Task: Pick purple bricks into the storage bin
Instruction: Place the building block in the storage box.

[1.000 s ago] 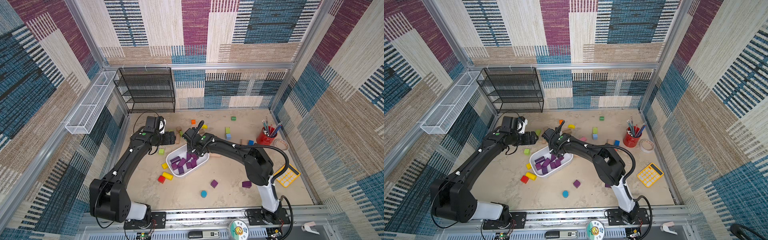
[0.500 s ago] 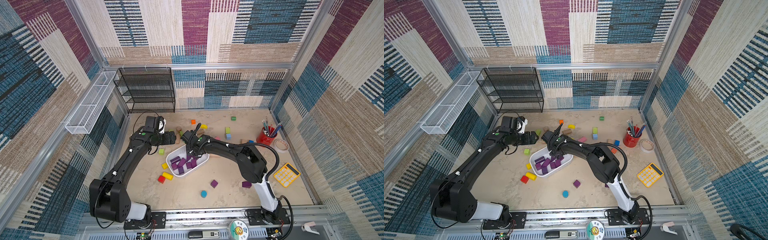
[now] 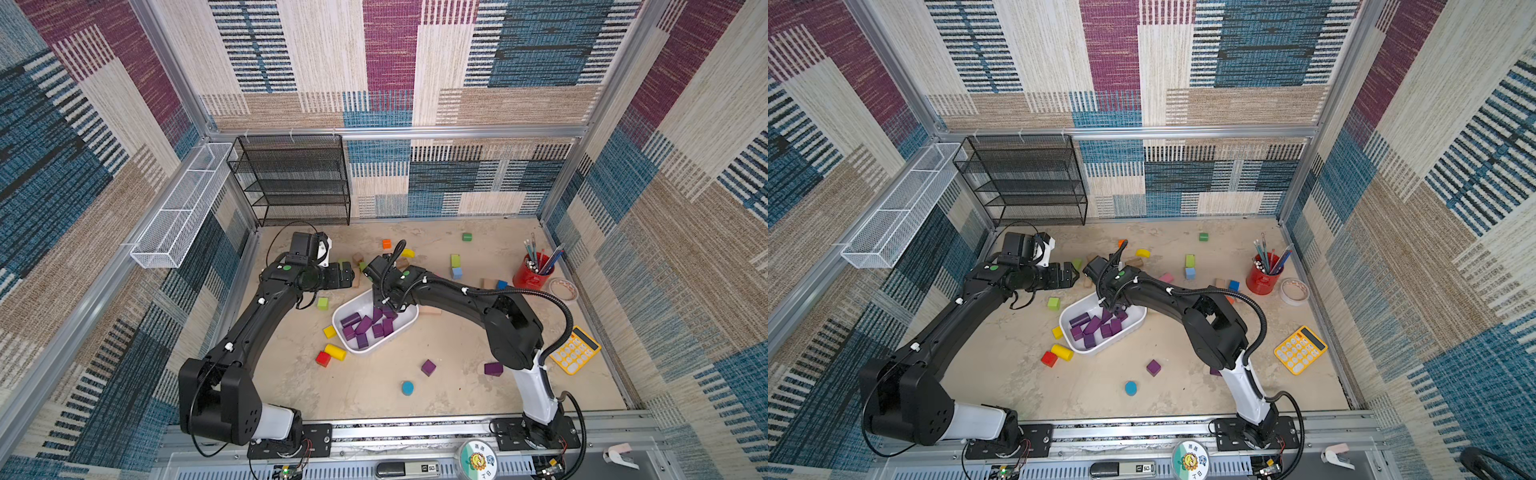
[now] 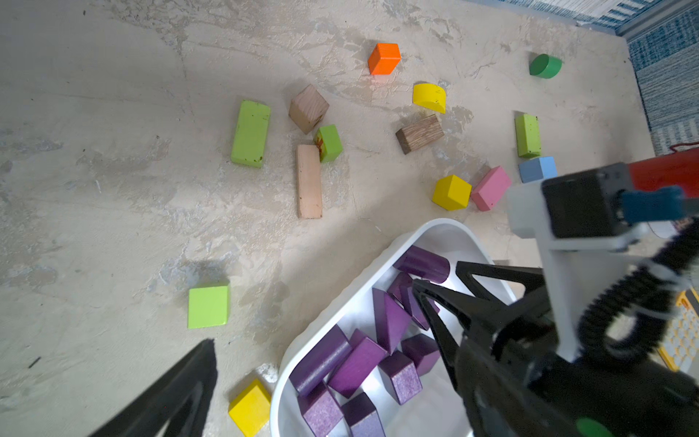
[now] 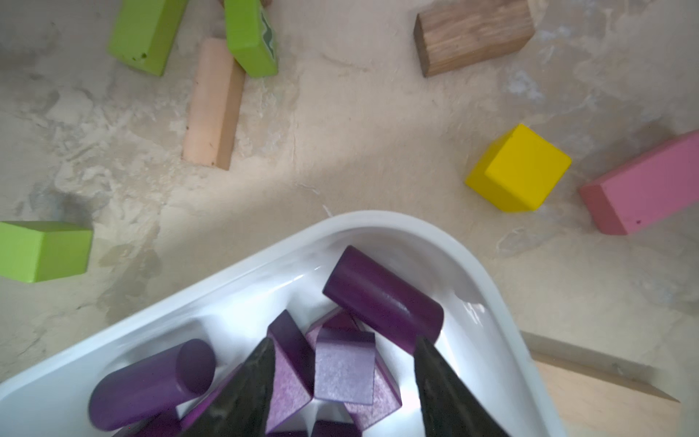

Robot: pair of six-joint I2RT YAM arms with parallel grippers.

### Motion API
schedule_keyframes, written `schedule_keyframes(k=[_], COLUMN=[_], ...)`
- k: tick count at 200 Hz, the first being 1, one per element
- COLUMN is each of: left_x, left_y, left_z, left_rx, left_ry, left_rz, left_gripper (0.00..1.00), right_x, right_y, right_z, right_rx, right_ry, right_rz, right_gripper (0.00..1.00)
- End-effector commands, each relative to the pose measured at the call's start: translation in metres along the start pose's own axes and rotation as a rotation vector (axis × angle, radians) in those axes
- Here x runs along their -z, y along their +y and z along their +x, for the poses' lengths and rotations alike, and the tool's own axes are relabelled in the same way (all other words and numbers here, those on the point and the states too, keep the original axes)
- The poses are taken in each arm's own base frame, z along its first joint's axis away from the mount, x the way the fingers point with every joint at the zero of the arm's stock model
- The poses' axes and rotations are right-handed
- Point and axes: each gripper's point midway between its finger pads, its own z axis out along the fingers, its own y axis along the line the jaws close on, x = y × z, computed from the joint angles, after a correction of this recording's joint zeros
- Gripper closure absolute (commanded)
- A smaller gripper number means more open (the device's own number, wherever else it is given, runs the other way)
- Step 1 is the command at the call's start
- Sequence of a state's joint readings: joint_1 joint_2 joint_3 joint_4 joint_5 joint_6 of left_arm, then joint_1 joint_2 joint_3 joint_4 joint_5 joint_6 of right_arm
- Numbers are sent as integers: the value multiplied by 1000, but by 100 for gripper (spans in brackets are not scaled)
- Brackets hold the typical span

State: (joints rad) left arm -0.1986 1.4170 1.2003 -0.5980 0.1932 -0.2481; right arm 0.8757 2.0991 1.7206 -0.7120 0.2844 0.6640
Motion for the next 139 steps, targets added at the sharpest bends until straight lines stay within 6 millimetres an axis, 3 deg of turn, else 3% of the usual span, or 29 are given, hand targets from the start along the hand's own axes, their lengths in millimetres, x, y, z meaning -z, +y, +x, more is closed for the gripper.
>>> schedule_keyframes(k=[1, 58, 82, 139], left_x=[2, 2, 0, -3], left_y=[-4, -6, -6, -24], left_z=[-1, -1, 1, 7], left_rx=[6, 8, 7, -32], left_ry=[-6, -8, 1, 15], left_rz=[20, 33, 36, 62], left_gripper=[0, 0, 0, 0], right_x=[14, 51, 67, 82], right_y=[-6, -39, -64, -137], right_z=[-12, -38, -47, -44], right_rx=[3, -43, -86, -216], right_ry=[-47, -121, -154, -181], right_rz=[24, 61, 71, 74], right_gripper=[39, 38, 38, 36])
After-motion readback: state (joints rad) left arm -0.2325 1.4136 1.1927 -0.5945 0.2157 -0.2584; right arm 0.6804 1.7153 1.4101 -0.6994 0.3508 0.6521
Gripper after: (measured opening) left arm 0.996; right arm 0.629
